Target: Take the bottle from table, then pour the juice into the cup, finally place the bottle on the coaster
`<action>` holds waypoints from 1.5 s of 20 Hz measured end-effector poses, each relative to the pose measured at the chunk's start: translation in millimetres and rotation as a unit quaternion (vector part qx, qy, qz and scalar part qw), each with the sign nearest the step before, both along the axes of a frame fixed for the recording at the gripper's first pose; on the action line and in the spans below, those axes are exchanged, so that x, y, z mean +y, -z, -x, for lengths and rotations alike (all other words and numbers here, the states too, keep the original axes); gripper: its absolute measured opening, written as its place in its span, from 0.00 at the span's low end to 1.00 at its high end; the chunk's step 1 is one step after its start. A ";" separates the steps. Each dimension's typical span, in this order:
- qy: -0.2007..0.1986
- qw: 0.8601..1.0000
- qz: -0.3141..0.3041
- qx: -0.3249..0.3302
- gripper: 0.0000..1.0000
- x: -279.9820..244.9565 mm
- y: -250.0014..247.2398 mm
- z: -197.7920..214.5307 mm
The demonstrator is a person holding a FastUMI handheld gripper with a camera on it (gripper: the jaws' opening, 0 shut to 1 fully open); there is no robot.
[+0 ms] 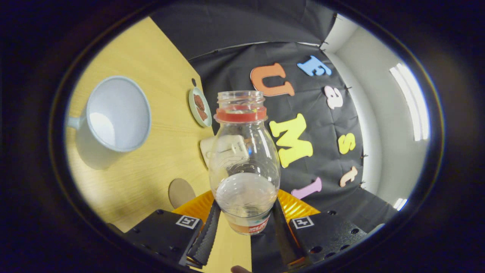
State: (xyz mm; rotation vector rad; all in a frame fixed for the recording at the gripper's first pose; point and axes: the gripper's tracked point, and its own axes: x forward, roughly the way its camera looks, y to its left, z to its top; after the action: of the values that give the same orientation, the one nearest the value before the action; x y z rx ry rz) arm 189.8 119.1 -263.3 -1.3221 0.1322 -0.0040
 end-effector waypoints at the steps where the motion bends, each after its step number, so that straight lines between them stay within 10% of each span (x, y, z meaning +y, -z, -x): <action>1: -0.006 1.000 0.016 -0.002 0.74 1.9 -0.3 2.1; 30: -0.025 0.982 0.185 -0.025 0.73 5.3 -31.8 5.8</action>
State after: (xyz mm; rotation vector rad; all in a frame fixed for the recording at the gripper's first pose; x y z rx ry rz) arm 184.0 124.5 -231.5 -1.6960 0.0563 -0.0210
